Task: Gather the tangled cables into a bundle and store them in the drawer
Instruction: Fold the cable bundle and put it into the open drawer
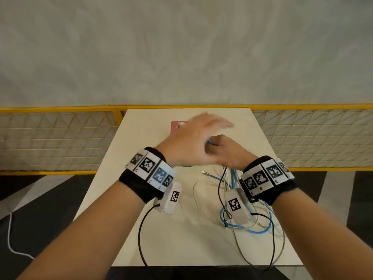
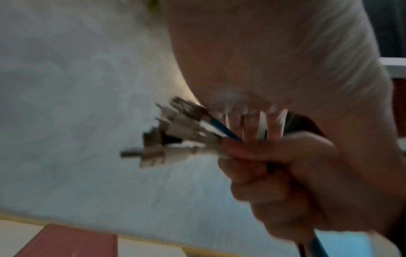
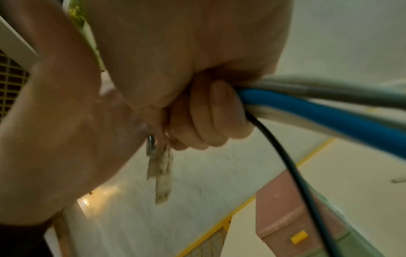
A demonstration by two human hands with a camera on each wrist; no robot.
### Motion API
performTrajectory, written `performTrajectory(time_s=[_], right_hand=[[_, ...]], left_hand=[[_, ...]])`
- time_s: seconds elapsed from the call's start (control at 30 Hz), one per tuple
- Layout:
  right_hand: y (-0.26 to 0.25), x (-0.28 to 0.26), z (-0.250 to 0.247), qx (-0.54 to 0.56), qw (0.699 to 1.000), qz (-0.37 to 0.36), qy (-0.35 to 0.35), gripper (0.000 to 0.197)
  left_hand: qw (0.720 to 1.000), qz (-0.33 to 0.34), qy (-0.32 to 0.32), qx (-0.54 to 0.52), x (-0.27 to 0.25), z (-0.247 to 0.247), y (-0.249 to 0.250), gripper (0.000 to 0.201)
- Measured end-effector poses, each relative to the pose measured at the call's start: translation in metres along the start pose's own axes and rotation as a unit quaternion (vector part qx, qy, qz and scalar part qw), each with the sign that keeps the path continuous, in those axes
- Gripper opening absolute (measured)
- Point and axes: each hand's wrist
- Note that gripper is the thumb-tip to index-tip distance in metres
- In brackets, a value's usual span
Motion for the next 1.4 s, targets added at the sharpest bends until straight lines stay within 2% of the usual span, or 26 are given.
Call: performTrajectory(time_s=[0.03, 0.07, 0.1, 0.13, 0.23, 0.3, 0.37, 0.47, 0.53, 0.6, 0.7, 0.8, 0.97, 1.03, 1.1, 1.23, 1.33, 1.4], right_hand=[[-0.007, 0.000, 0.000, 0.015, 1.000, 0.008, 0.011, 0.023], [-0.013, -0.002, -0.003, -0.028, 0.999, -0.019, -0.008, 0.019], [-0.010, 0.000, -0.006, -0.043, 0.997, -0.051, -0.027, 0.017], [-0.012, 0.000, -0.008, -0.027, 0.999, -0.023, -0.041, 0.015], [-0.007, 0.002, -0.015, -0.081, 0.995, -0.030, -0.052, 0.014], [0.000, 0.003, -0.023, -0.091, 0.993, -0.041, -0.063, 0.025], [0.004, 0.002, -0.031, -0.054, 0.996, -0.043, -0.053, 0.037], [0.017, 0.000, -0.034, 0.016, 0.998, -0.036, -0.046, 0.045], [0.024, -0.003, -0.032, 0.072, 0.996, -0.035, -0.031, 0.038], [0.031, -0.007, -0.028, 0.086, 0.996, -0.030, -0.015, 0.033], [0.033, -0.012, -0.018, 0.074, 0.997, -0.030, 0.000, 0.033], [0.023, -0.009, -0.004, 0.074, 0.995, -0.035, 0.048, 0.035], [0.008, 0.001, 0.017, 0.065, 0.987, -0.071, 0.126, 0.034], [0.003, 0.003, 0.020, 0.067, 0.985, -0.080, 0.138, 0.033], [-0.001, 0.001, 0.019, 0.071, 0.987, -0.082, 0.118, 0.028], [-0.008, -0.008, 0.016, 0.114, 0.990, -0.080, 0.027, 0.020], [-0.012, -0.011, 0.008, 0.124, 0.988, -0.085, -0.038, 0.029], [-0.010, -0.010, 0.006, 0.095, 0.991, -0.078, -0.055, 0.039]], left_hand=[[0.997, 0.001, -0.070, 0.034, 0.000, 0.006, 0.004, 0.090], [0.991, -0.015, -0.109, 0.071, 0.000, 0.013, 0.005, 0.095], [0.987, -0.043, -0.119, 0.096, 0.000, 0.016, 0.003, 0.093], [0.985, -0.074, -0.110, 0.111, 0.000, 0.018, 0.000, 0.088], [0.980, -0.127, -0.086, 0.128, -0.001, 0.020, -0.005, 0.065], [0.980, -0.153, -0.080, 0.094, -0.002, 0.019, -0.009, 0.061], [0.978, -0.182, -0.089, 0.057, -0.004, 0.013, -0.013, 0.056], [0.981, -0.164, -0.081, 0.058, -0.006, 0.000, -0.020, 0.042], [0.986, -0.153, -0.035, 0.057, -0.007, -0.006, -0.025, 0.037], [0.983, -0.177, 0.038, 0.016, -0.011, -0.010, -0.034, 0.041], [0.951, -0.249, 0.156, -0.095, -0.012, -0.005, -0.037, 0.043], [0.898, -0.312, 0.212, -0.227, -0.008, 0.011, -0.025, 0.039], [0.824, -0.340, 0.195, -0.409, -0.003, 0.023, 0.003, 0.042], [0.830, -0.340, 0.181, -0.404, -0.001, 0.025, 0.009, 0.049], [0.845, -0.331, 0.167, -0.386, -0.001, 0.025, 0.014, 0.045], [0.841, -0.320, 0.135, -0.415, -0.002, 0.021, 0.013, 0.027], [0.846, -0.322, 0.126, -0.407, -0.001, 0.018, 0.016, 0.025], [0.833, -0.361, 0.120, -0.402, 0.001, 0.018, 0.021, 0.031]])
Point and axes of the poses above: each hand's wrist, its own x-axis towards the middle knuckle, its own z-axis out of the palm, y = z × x, and after that the axes turned 3 degrees about -z, right-handed
